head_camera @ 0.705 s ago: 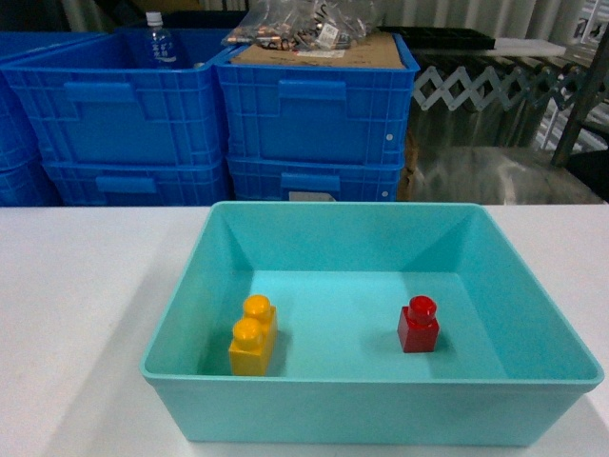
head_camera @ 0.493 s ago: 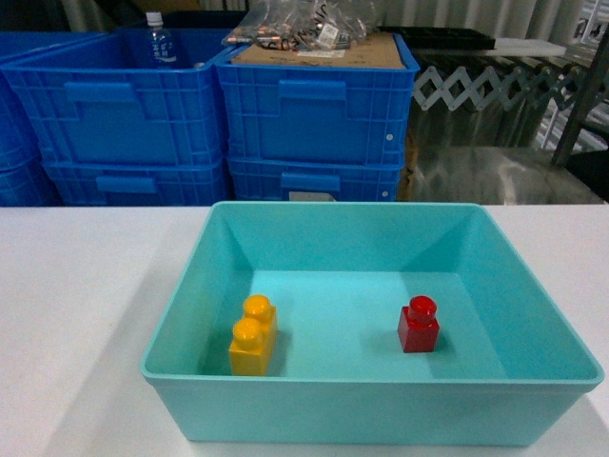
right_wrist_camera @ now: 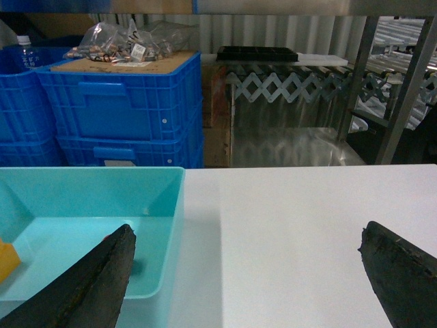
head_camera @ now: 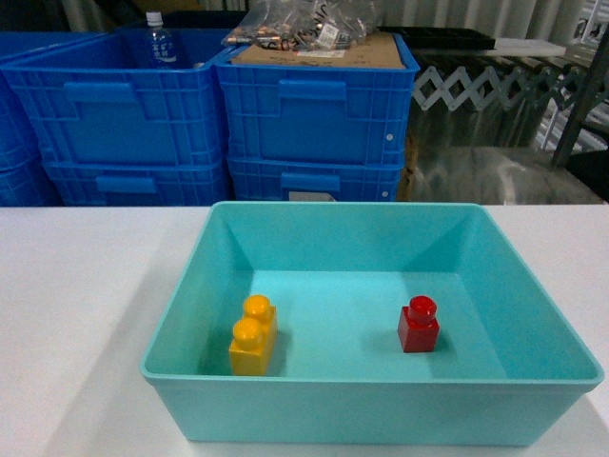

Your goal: Pick red block from blue box to shelf

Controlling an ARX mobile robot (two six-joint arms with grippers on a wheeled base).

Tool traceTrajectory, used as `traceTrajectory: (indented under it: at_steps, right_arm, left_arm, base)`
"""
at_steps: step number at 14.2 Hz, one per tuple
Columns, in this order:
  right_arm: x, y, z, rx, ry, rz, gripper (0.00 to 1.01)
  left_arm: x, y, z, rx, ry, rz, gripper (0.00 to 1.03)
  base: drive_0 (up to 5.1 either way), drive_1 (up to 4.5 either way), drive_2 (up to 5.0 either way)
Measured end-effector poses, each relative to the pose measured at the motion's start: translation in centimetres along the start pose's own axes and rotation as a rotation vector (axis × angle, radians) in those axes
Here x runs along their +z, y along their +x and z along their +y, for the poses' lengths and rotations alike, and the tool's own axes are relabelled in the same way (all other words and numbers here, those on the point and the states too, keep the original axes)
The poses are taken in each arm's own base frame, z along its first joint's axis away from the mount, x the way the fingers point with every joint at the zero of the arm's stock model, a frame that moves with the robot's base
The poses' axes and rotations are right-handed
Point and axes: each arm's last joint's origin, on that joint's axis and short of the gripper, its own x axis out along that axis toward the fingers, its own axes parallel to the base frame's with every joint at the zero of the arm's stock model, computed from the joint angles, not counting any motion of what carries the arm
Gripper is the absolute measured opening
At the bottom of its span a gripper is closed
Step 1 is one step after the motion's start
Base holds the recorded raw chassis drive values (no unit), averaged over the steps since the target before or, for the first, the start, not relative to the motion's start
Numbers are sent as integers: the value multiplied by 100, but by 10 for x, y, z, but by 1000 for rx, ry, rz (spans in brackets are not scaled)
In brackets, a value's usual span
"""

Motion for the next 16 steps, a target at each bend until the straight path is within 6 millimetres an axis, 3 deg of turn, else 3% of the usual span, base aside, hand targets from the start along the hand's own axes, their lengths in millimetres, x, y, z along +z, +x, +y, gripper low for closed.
traceTrajectory:
  at_steps: [16]
  right_arm:
    - [0,0,0,0,0,0,98]
  left_arm:
    - [0,0,0,0,0,0,98]
  base:
    - [0,0,0]
